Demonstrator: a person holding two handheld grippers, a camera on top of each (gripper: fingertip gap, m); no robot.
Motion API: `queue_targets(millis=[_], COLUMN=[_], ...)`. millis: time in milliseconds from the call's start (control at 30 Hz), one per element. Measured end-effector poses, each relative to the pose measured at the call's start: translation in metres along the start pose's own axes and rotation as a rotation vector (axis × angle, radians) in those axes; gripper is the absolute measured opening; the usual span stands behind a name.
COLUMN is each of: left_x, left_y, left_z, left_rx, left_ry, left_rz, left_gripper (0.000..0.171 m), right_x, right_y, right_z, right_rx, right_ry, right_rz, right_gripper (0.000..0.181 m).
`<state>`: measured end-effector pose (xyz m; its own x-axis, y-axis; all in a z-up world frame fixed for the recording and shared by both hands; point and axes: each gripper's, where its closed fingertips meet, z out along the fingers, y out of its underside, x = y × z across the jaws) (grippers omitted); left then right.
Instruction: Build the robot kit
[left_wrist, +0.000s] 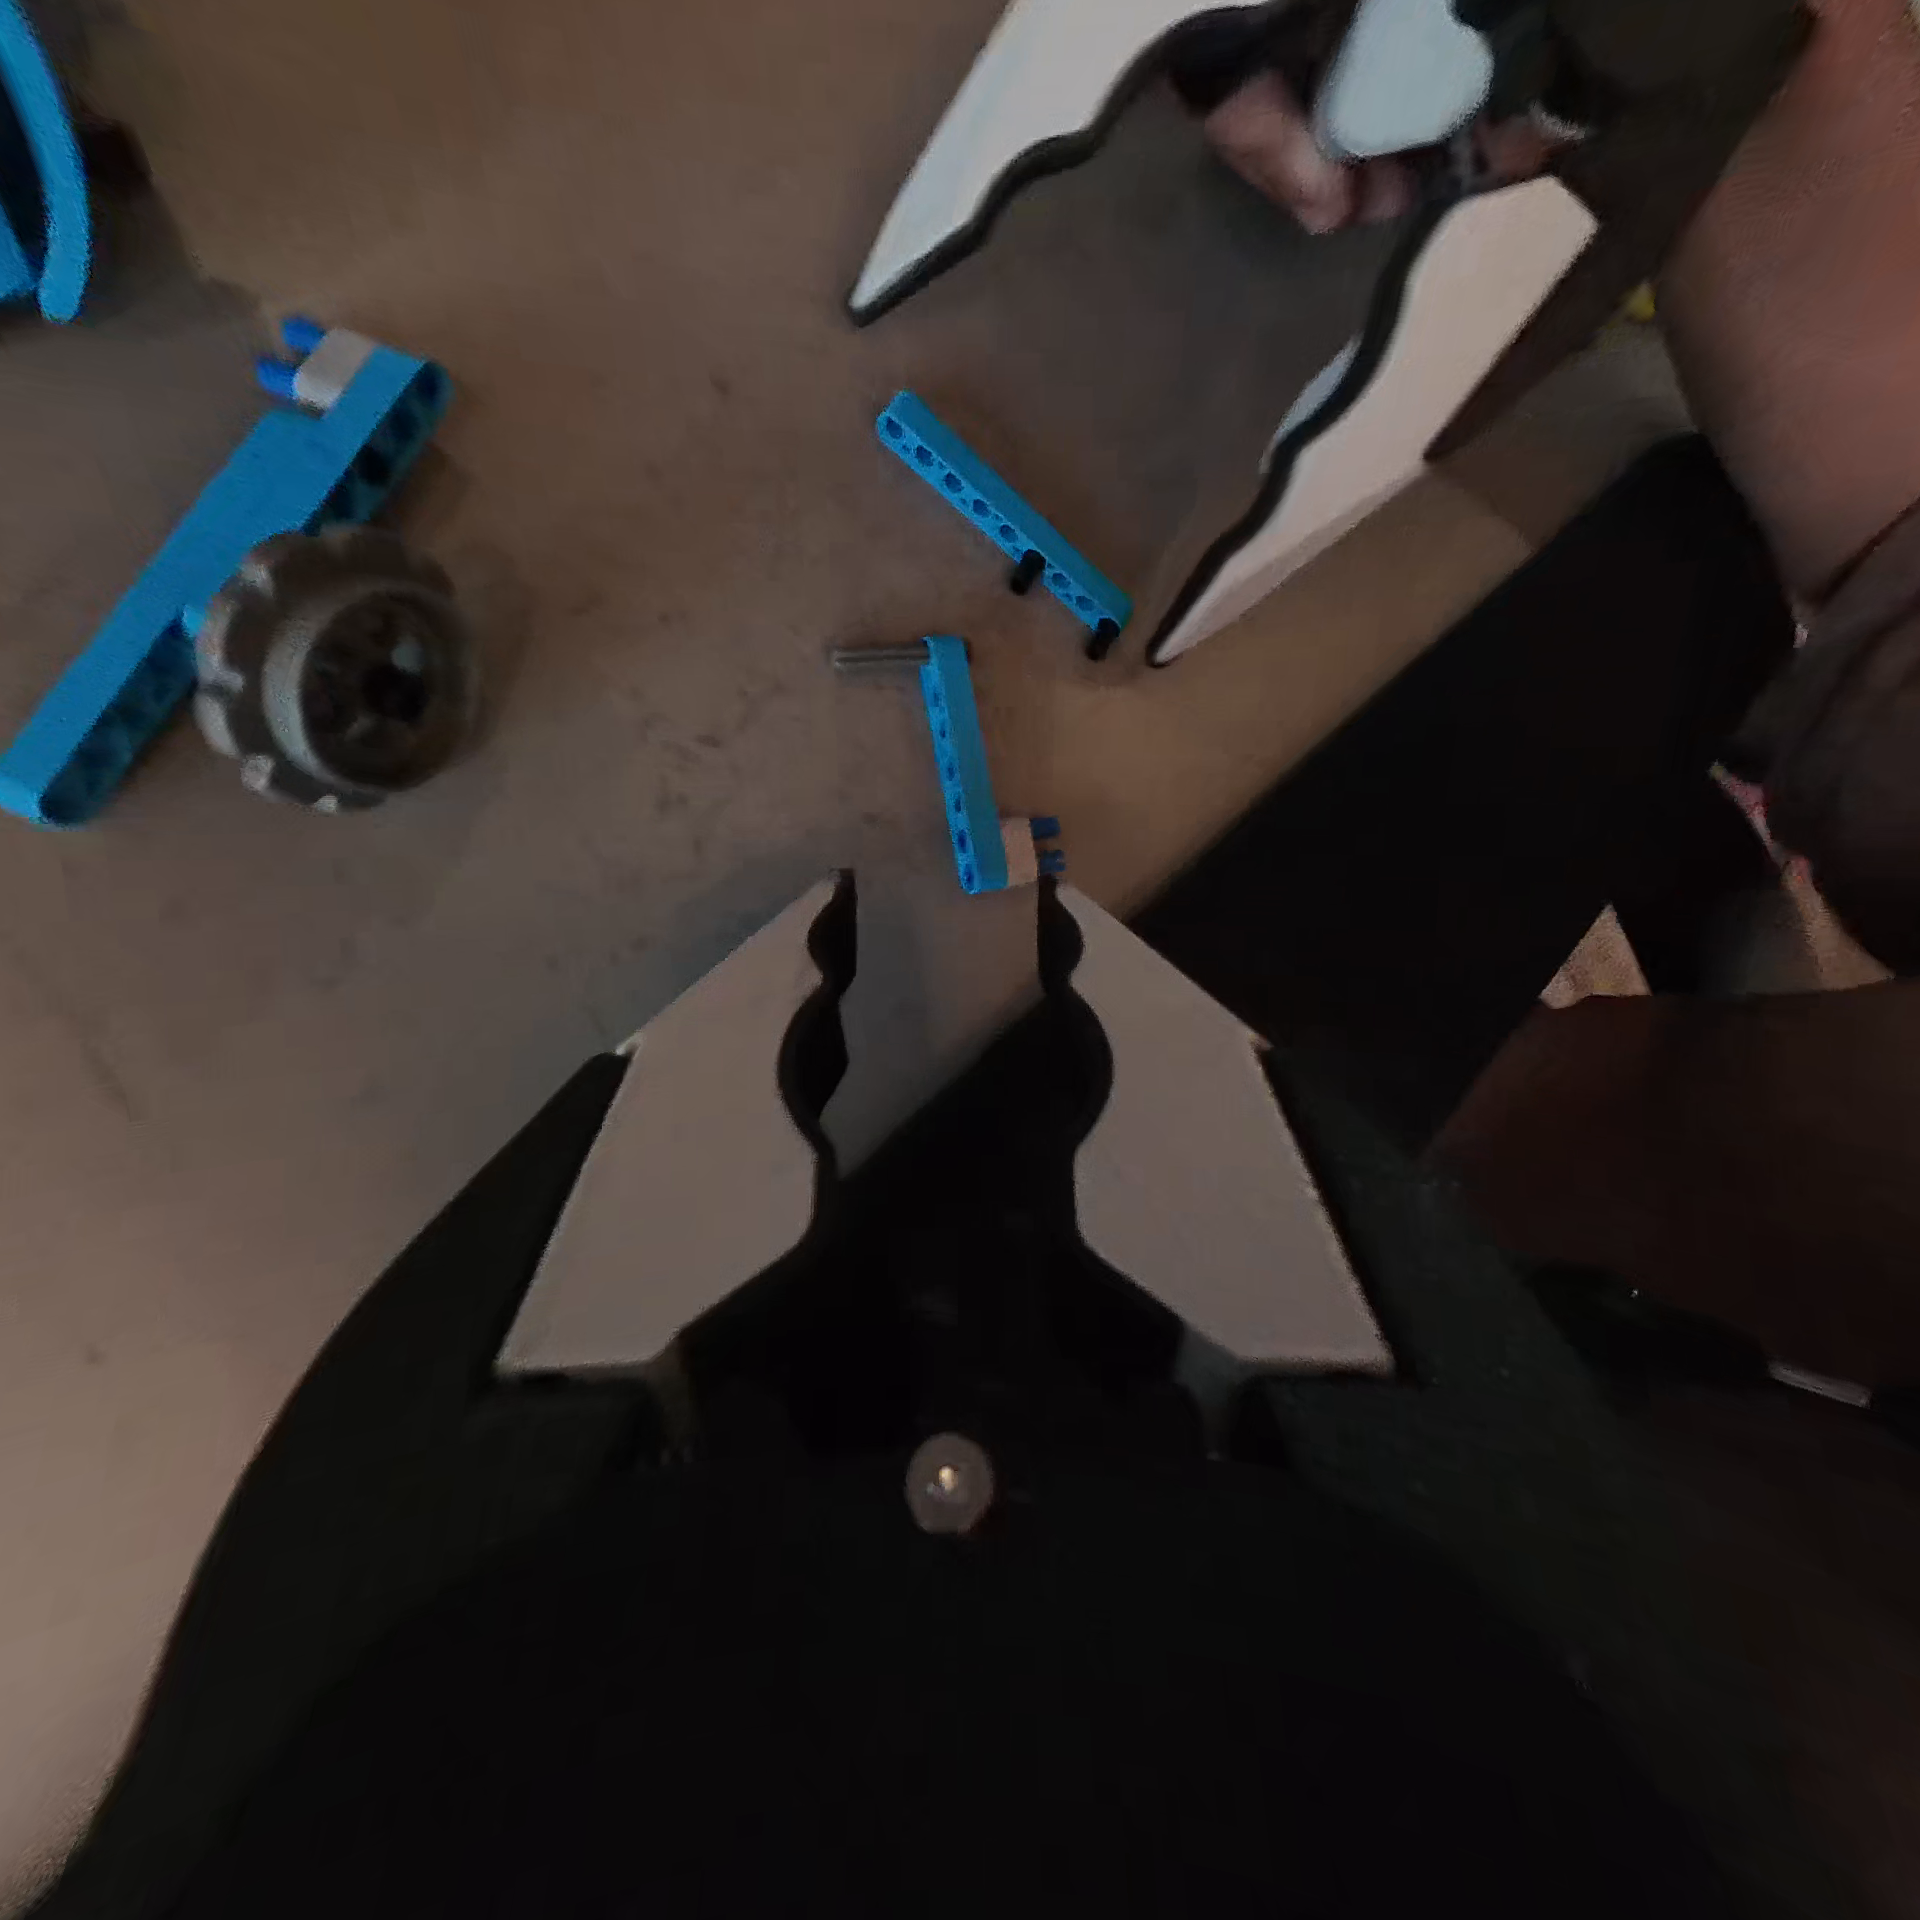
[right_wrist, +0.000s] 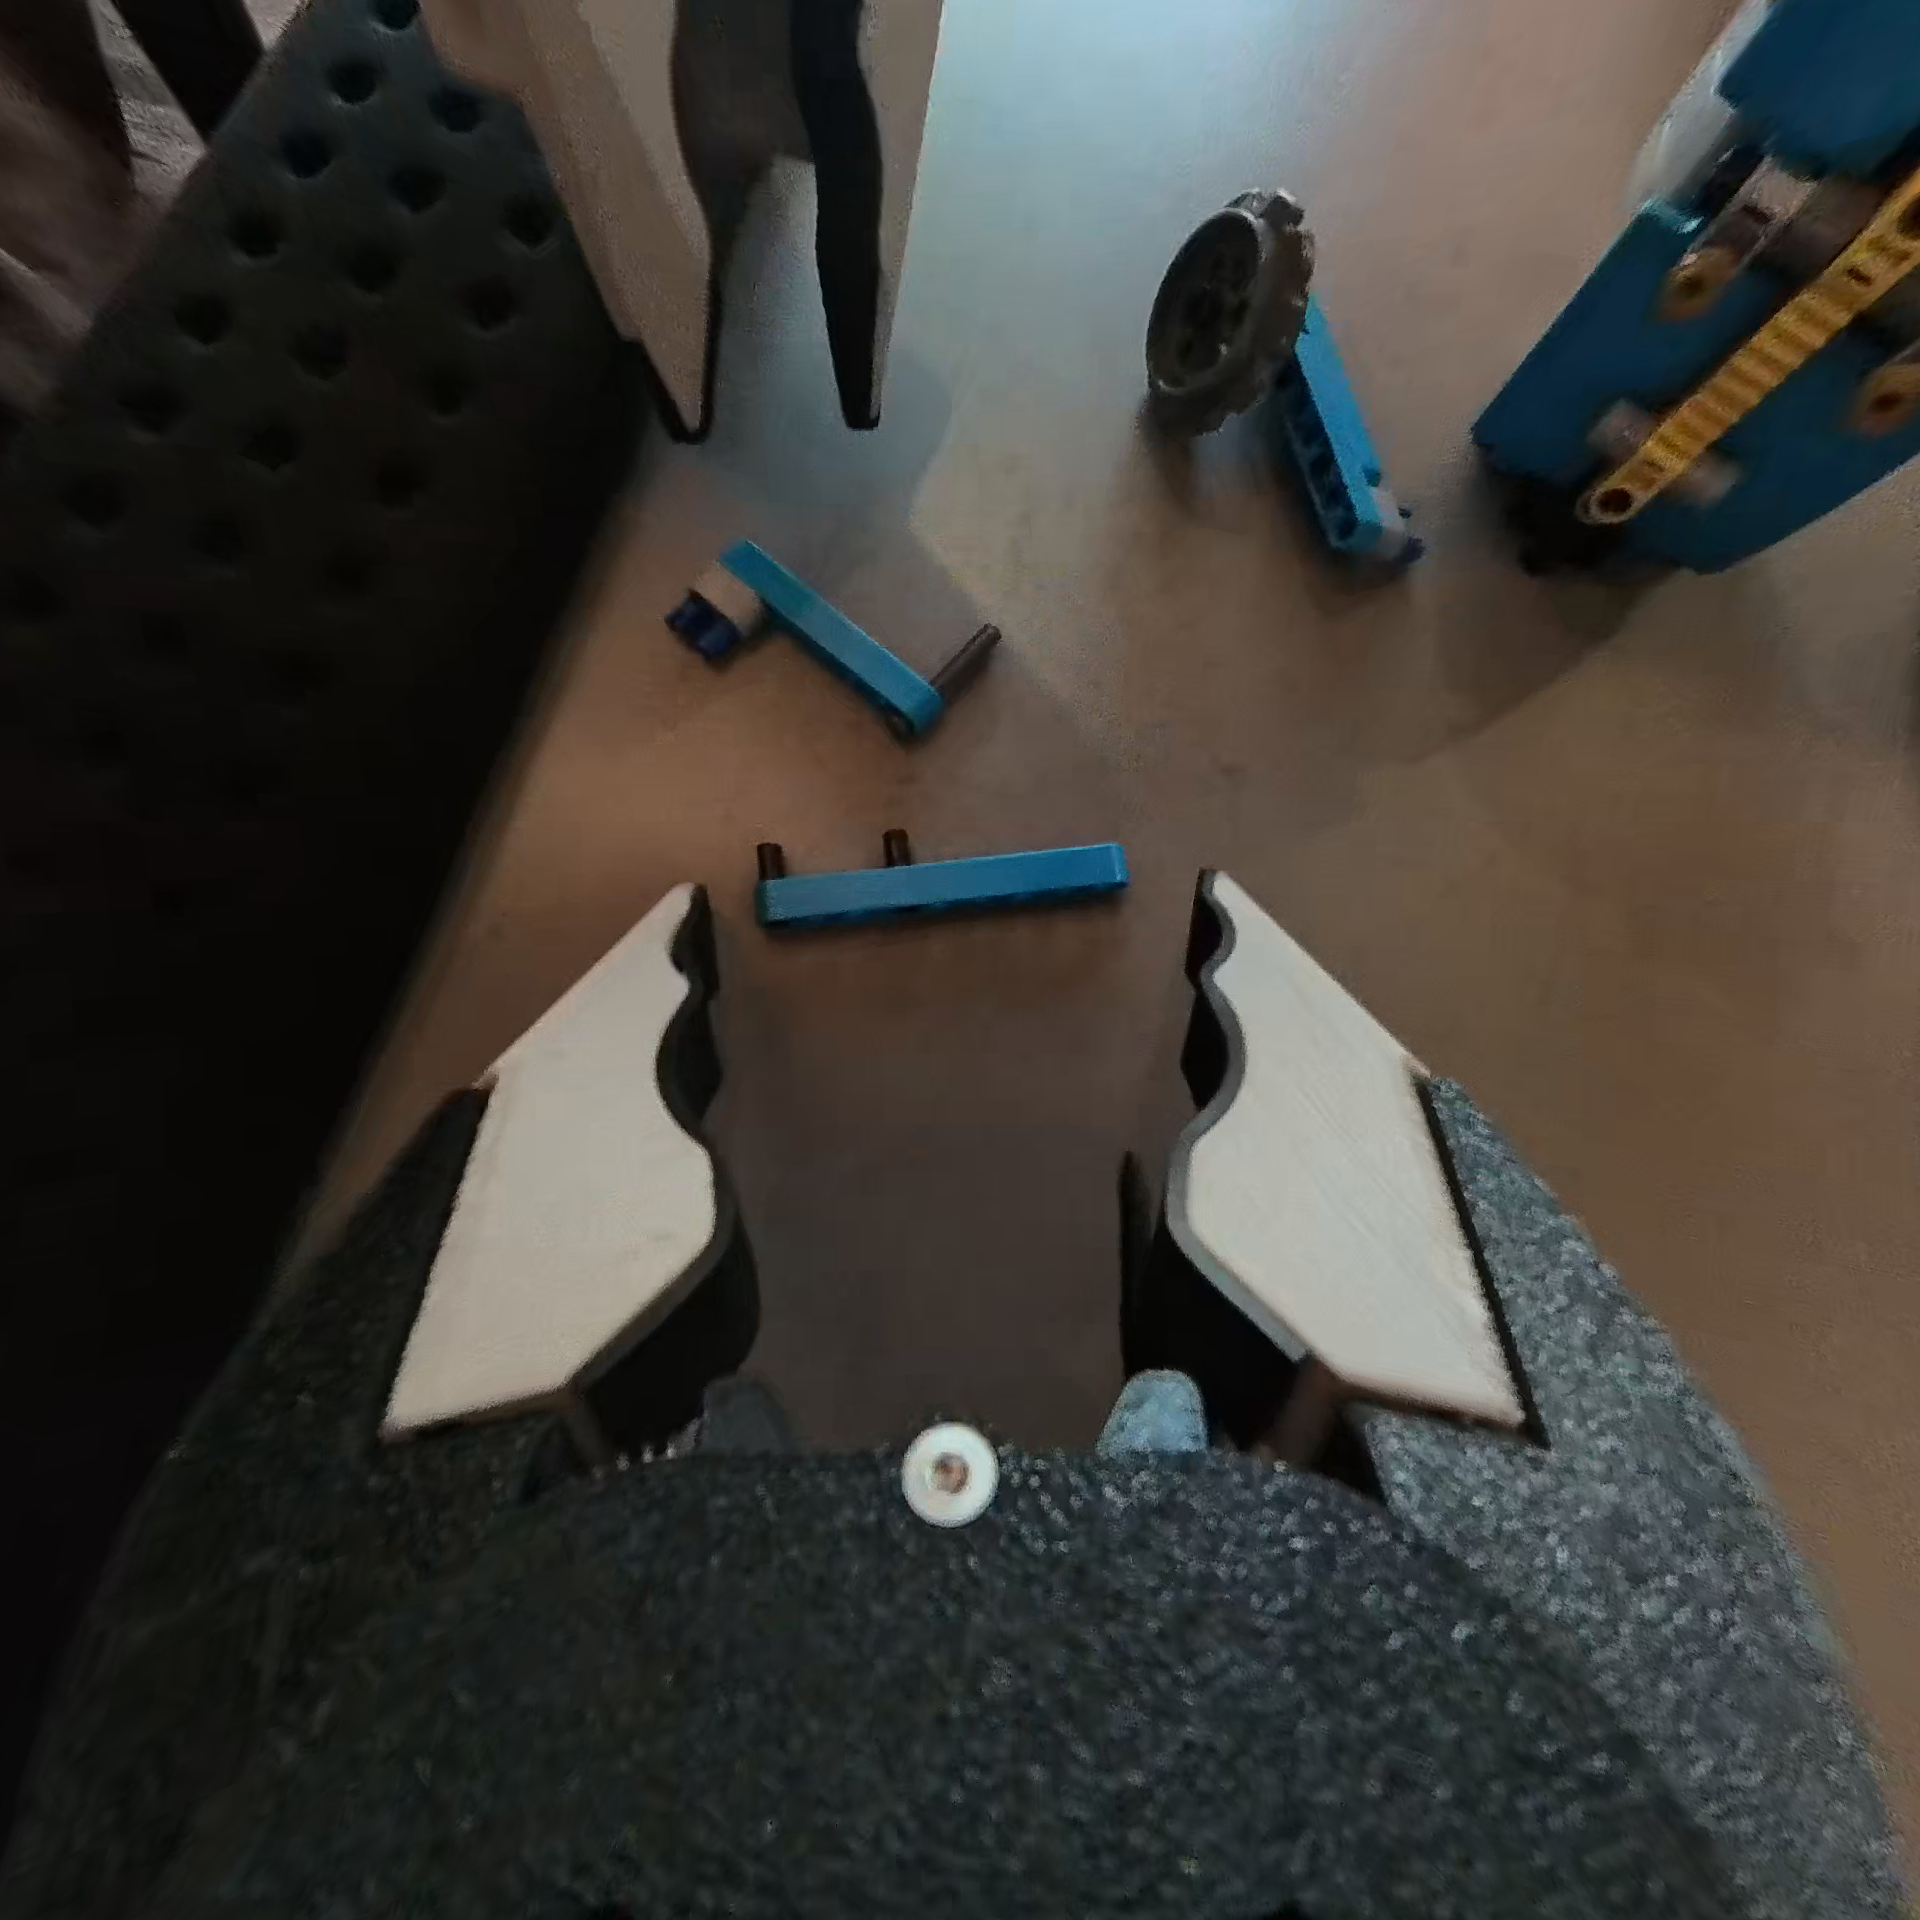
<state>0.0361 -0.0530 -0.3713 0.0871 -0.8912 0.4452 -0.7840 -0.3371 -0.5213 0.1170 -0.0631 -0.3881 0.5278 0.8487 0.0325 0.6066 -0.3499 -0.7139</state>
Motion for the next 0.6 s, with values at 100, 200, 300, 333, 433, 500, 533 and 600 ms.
queue_targets(millis=[100,200,300,333,433,500,533,600], left_x=[0.004,0.005,0.0,-0.001,0.0,0.004,0.007,0.012], left_y=[-0.001,-0.003,-0.007,-0.008,-0.012,-0.015,-0.015,-0.017], left_z=[0.01,0.021,0.024,0.025,0.028,0.032,0.035,0.038], left_rx=[-0.014,-0.011,0.003,0.005,0.021,0.031,0.032,0.037], left_ry=[0.014,0.056,0.075,0.076,0.097,0.114,0.125,0.13], left_rz=[0.05,0.005,-0.048,-0.061,-0.152,-0.206,-0.225,-0.234], left_gripper=[0.029,0.024,0.01,0.009,0.007,0.004,0.004,0.004], right_x=[-0.001,-0.006,-0.007,-0.007,-0.001,-0.003,-0.003,-0.002], right_y=[0.001,0.002,0.001,0.001,0.0,-0.004,-0.003,-0.002], right_z=[0.005,0.005,0.005,0.004,0.004,0.006,0.008,0.008], right_rx=[0.004,0.013,0.02,0.013,-0.012,-0.011,-0.03,-0.052], right_ry=[-0.043,-0.068,-0.046,-0.031,0.048,0.074,0.092,0.136], right_rz=[-0.006,0.007,0.021,0.025,0.091,0.155,0.181,0.219], right_gripper=[0.083,0.074,0.073,0.073,0.073,0.073,0.073,0.073])
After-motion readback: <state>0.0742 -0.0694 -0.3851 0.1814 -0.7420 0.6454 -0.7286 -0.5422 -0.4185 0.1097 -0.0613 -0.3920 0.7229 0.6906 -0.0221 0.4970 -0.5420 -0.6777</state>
